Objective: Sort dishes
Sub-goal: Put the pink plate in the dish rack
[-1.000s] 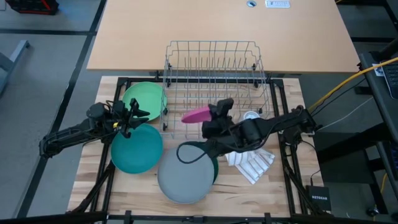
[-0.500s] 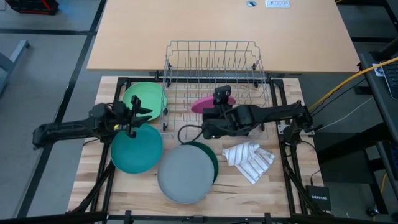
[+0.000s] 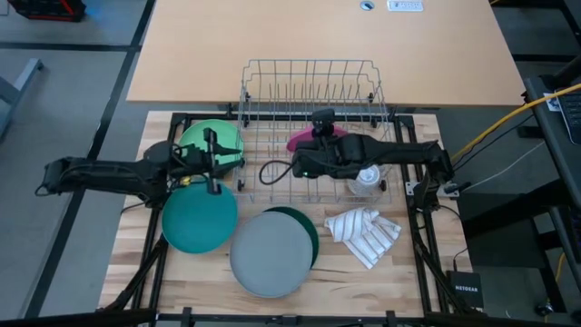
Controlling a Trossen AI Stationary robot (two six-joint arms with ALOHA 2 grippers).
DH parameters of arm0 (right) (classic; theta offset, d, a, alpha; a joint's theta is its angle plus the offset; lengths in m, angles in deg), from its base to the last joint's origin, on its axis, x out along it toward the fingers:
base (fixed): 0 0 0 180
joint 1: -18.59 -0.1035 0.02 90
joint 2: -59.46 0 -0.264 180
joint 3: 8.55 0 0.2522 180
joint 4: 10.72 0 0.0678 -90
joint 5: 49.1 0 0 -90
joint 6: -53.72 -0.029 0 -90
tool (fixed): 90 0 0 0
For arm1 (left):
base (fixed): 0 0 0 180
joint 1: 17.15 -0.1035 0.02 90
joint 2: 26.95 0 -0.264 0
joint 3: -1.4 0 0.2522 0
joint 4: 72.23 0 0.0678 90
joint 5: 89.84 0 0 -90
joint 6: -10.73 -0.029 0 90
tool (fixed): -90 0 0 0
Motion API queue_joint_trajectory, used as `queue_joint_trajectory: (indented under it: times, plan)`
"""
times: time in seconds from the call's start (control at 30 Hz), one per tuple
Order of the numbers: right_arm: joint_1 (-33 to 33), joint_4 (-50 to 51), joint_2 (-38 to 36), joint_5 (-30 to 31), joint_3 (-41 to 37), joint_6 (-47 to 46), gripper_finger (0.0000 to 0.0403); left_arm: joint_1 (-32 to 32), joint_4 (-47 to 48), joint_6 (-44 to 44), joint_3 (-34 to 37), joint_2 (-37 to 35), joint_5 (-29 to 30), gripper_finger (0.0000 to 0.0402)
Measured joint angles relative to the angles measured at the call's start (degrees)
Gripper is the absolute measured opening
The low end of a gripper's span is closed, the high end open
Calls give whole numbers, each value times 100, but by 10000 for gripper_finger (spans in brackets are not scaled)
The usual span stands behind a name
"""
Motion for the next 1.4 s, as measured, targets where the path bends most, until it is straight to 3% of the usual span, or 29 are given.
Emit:
queue_joint_trajectory:
  times: [0.4,0.53,0.73,1.23,1.4]
  plan:
    - [-54,-469,0,-202,0,4,12,-1,13,-142,-837,1783,2,117]
    - [-56,-753,0,-253,0,4,12,-5,3,-298,-1089,2100,277,117]
    - [-56,-941,2,-442,0,4,12,-9,-64,-597,-1274,2175,870,117]
    - [-54,-1389,2,-548,0,-338,12,53,-300,-93,-1278,2166,885,117]
    - [-54,-1389,2,-549,0,-139,12,314,-212,-476,-1278,2166,852,117]
